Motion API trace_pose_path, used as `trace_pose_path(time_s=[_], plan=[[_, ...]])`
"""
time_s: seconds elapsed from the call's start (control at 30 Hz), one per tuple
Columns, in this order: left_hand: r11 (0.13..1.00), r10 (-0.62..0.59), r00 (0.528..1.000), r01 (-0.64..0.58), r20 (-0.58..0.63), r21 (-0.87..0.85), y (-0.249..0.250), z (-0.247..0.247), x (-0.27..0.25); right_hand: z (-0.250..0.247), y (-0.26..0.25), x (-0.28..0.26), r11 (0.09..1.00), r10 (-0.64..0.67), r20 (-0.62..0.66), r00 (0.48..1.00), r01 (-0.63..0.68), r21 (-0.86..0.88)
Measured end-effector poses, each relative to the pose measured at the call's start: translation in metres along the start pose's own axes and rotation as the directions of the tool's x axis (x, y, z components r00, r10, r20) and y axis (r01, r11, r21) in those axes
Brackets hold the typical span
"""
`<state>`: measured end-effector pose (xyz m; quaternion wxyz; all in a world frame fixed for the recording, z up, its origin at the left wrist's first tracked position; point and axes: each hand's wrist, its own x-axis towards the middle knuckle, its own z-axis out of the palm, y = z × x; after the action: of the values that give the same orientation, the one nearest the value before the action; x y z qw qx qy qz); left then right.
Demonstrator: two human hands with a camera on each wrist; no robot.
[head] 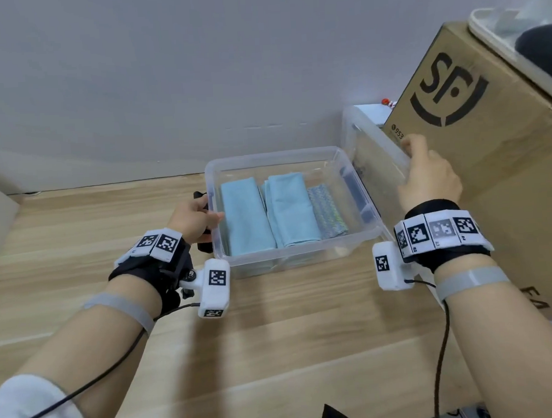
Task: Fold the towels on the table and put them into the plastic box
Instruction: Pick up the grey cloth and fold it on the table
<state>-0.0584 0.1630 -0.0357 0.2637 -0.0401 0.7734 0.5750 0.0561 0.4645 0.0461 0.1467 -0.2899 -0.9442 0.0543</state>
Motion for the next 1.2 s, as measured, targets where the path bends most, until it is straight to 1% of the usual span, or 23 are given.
trace_pose_path(time_s=[0.13, 0.2, 0.27, 0.33, 0.43, 0.47, 0.5, 0.6, 0.73, 0.83, 0.97, 1.07, 1.1, 1.13, 1.17, 1.2], plan=[[0.999, -0.028, 1.000, 0.028, -0.001, -0.040, -0.006, -0.016, -0.002, -0.018, -0.028, -0.007, 0.985, -0.103, -0.134, 0.986, 0.120, 0.125], [0.999, -0.032, 0.999, 0.032, 0.015, -0.030, -0.009, -0.024, 0.000, -0.020, -0.041, -0.011, 0.967, -0.166, -0.209, 0.964, 0.201, 0.159], [0.998, -0.035, 0.999, 0.037, 0.039, -0.045, -0.012, -0.030, 0.001, -0.013, -0.052, -0.019, 0.929, -0.283, -0.319, 0.905, 0.341, 0.145], [0.995, -0.041, 0.998, 0.045, 0.044, -0.093, -0.013, -0.034, 0.001, 0.003, -0.057, -0.029, 0.859, -0.423, -0.363, 0.830, 0.495, 0.131], [0.966, -0.111, 0.993, 0.114, 0.027, -0.231, -0.013, -0.041, 0.000, 0.033, -0.059, -0.046, 0.714, -0.634, -0.325, 0.702, 0.693, 0.102], [0.952, -0.132, 0.990, 0.138, 0.039, -0.274, -0.014, -0.045, -0.001, 0.043, -0.058, -0.051, 0.681, -0.675, -0.303, 0.673, 0.726, 0.096], [0.942, -0.145, 0.988, 0.156, 0.059, -0.296, -0.015, -0.048, -0.001, 0.051, -0.057, -0.057, 0.664, -0.694, -0.281, 0.662, 0.740, 0.105], [0.951, -0.127, 0.984, 0.156, 0.122, -0.267, -0.016, -0.053, -0.002, 0.072, -0.054, -0.070, 0.656, -0.705, -0.205, 0.679, 0.734, 0.178], [0.988, -0.056, 0.989, 0.075, 0.137, -0.136, -0.012, -0.048, -0.005, 0.092, -0.043, -0.079, 0.642, -0.738, -0.079, 0.670, 0.734, 0.221], [0.996, -0.018, 0.991, 0.030, 0.132, -0.085, -0.011, -0.044, -0.005, 0.097, -0.039, -0.081, 0.657, -0.729, -0.046, 0.683, 0.716, 0.235], [0.998, 0.018, 0.994, -0.012, 0.105, -0.056, -0.013, -0.042, -0.005, 0.103, -0.035, -0.082, 0.636, -0.751, -0.016, 0.660, 0.730, 0.251], [0.999, 0.030, 0.997, -0.027, 0.070, -0.041, -0.016, -0.040, -0.003, 0.106, -0.032, -0.084, 0.634, -0.746, 0.014, 0.665, 0.704, 0.320], [0.999, 0.031, 0.998, -0.028, 0.063, -0.034, -0.016, -0.040, -0.002, 0.104, -0.031, -0.083, 0.634, -0.737, 0.017, 0.676, 0.683, 0.363], [0.999, 0.030, 0.998, -0.028, 0.060, -0.029, -0.016, -0.039, -0.002, 0.102, -0.030, -0.080, 0.645, -0.715, 0.015, 0.699, 0.651, 0.399], [0.999, 0.027, 0.998, -0.025, 0.058, -0.028, -0.017, -0.039, -0.002, 0.097, -0.028, -0.076, 0.675, -0.672, 0.008, 0.740, 0.609, 0.416], [0.999, 0.023, 0.998, -0.021, 0.057, -0.029, -0.017, -0.039, -0.001, 0.091, -0.027, -0.070, 0.727, -0.599, -0.004, 0.801, 0.546, 0.417]])
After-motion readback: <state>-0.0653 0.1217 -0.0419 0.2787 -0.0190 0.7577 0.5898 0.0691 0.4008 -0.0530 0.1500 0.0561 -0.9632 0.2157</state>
